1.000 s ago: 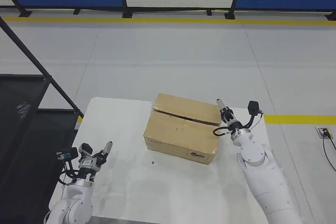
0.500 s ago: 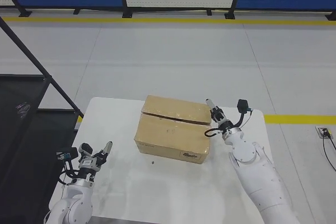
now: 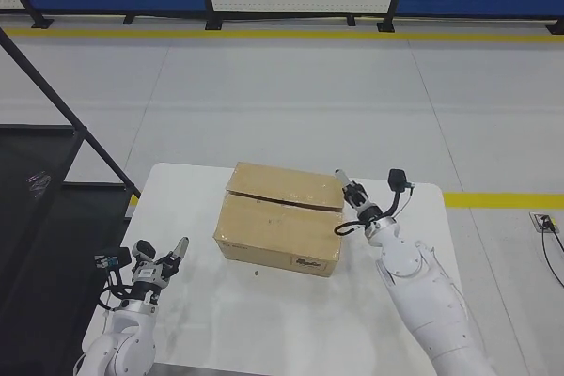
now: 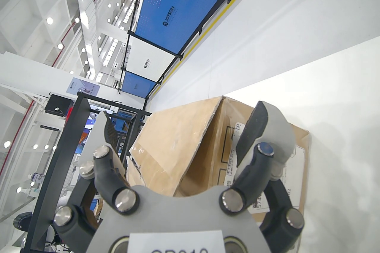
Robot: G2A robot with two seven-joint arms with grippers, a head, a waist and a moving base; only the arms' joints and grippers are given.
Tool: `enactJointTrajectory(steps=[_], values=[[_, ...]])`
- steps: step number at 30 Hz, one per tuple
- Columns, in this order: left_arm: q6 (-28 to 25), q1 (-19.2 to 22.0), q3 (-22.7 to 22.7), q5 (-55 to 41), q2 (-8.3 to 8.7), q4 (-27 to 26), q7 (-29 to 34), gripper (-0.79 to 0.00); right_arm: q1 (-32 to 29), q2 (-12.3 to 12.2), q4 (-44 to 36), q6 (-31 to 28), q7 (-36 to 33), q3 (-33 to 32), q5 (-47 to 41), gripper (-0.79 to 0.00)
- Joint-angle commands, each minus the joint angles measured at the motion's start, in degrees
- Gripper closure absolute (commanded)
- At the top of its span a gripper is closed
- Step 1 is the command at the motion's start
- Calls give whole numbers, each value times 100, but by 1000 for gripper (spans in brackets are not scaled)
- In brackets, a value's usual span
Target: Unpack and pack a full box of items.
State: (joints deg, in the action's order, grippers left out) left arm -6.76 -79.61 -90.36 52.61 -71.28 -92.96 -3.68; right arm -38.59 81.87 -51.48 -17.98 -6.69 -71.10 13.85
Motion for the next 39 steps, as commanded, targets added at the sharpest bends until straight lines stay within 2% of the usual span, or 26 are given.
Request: enactJointTrajectory(steps=[1, 9, 11, 13, 15, 21, 26, 31, 35, 39], values=[[59, -4, -13, 39, -1, -7, -16, -785, -71, -23, -69, -34, 62, -83, 15, -785], [516, 372, 153, 667, -13, 249, -3, -785, -659, -200, -812, -198, 125, -589, 258, -785], [573, 531, 265, 904, -19, 396, 15, -785, -899, -265, -1153, -369, -92, -728, 346, -785], [604, 699, 414, 1114, -30, 570, 38, -785, -1171, -365, -1568, -548, -619, -839, 752, -785], [531, 850, 571, 1325, -39, 738, 49, -785, -1363, -432, -1851, -358, -593, -1036, 1107, -785], [472, 1156, 892, 1554, -83, 1145, 24, -785, -1363, -432, -1851, -358, -593, -1036, 1107, -785], [407, 1255, 1007, 1607, -104, 1301, -5, -785, -1442, -439, -1936, -468, -679, -1034, 992, -785], [379, 1245, 1056, 1642, -114, 1311, -17, -785, -1428, -486, -1898, -956, -1304, -1068, 572, -785], [375, 1196, 1066, 1636, -121, 1273, -67, -785, -1248, -523, -1652, -1340, -2066, -1040, 57, -785], [379, 1127, 1047, 1594, -127, 1242, -141, -785, -1024, -536, -1357, -1545, -2518, -948, -294, -785]])
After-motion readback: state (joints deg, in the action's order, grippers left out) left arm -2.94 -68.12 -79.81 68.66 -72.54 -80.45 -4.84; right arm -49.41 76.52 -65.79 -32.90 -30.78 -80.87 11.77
